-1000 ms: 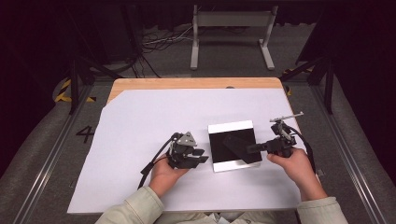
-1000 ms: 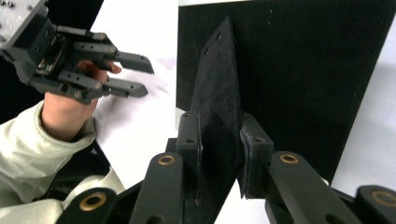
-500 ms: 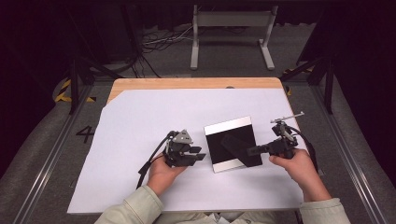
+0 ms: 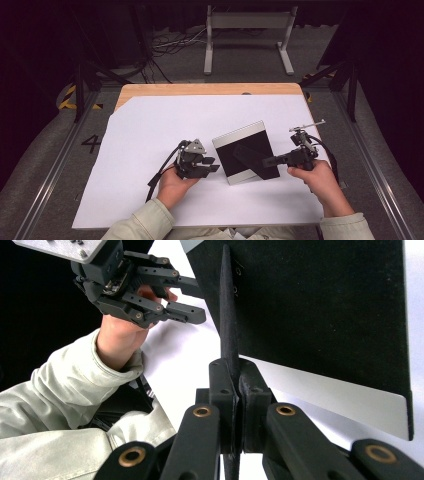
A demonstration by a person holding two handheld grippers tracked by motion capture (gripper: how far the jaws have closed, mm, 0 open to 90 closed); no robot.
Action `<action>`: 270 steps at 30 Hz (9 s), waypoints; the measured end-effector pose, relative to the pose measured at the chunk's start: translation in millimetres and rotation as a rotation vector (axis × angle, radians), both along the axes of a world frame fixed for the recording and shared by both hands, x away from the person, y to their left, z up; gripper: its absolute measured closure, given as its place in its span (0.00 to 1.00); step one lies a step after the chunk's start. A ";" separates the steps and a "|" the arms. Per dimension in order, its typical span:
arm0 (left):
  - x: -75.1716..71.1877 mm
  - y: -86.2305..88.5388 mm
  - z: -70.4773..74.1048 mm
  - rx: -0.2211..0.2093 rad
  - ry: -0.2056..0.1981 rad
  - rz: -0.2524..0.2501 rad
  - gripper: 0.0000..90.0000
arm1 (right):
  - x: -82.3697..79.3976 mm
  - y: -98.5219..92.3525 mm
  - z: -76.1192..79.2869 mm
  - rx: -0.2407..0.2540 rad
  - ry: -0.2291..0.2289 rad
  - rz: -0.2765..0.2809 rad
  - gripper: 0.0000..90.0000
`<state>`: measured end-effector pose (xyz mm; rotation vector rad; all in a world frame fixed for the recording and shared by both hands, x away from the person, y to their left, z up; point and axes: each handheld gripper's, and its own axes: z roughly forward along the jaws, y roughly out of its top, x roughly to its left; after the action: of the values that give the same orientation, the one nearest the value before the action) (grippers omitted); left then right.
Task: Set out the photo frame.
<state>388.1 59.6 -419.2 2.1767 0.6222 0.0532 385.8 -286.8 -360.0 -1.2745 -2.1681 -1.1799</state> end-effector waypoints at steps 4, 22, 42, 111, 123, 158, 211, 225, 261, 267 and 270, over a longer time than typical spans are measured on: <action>0.6 1.2 0.1 0.003 -0.002 0.001 0.72 | 0.5 -1.5 -0.4 0.013 0.005 -0.013 0.97; 0.6 8.3 0.4 -0.005 0.002 0.026 0.72 | 0.6 4.6 7.1 0.052 -0.142 -0.078 0.97; 0.8 8.8 -1.2 -0.002 0.001 0.023 0.72 | 4.1 17.7 -10.9 0.020 -0.313 -0.143 0.97; 14.0 19.8 -0.1 -0.002 0.012 0.067 0.55 | -36.5 1.9 -47.5 -0.287 -0.256 0.059 0.89; 16.3 18.4 0.2 -0.013 0.046 0.064 0.58 | -42.1 1.0 -52.3 -0.316 -0.252 0.047 0.83; 15.2 10.8 15.7 0.027 -0.033 0.083 0.66 | -60.2 -36.5 -14.3 -0.303 -0.455 -0.066 0.82; 53.4 -39.3 -16.4 -0.060 0.085 0.081 1.00 | -64.6 -59.6 -27.5 -0.408 -0.534 -0.192 1.00; 58.7 -49.5 -30.5 -0.112 0.119 0.032 1.00 | -75.1 -68.3 -25.1 -0.398 -0.535 -0.215 1.00; 35.4 -55.1 -26.1 0.022 0.166 -0.085 1.00 | -77.9 -63.6 -7.8 -0.357 -0.556 -0.191 1.00; 24.8 -57.4 -25.3 0.052 0.167 -0.134 1.00 | -77.1 -61.9 -3.7 -0.350 -0.566 -0.190 1.00; 18.7 -59.4 -26.1 0.063 0.164 -0.156 1.00 | -76.4 -61.5 -1.8 -0.347 -0.569 -0.193 1.00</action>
<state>406.8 0.1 -445.3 2.3002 0.5455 -0.1925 309.4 -348.2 -361.9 -1.4429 -2.8093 -1.4209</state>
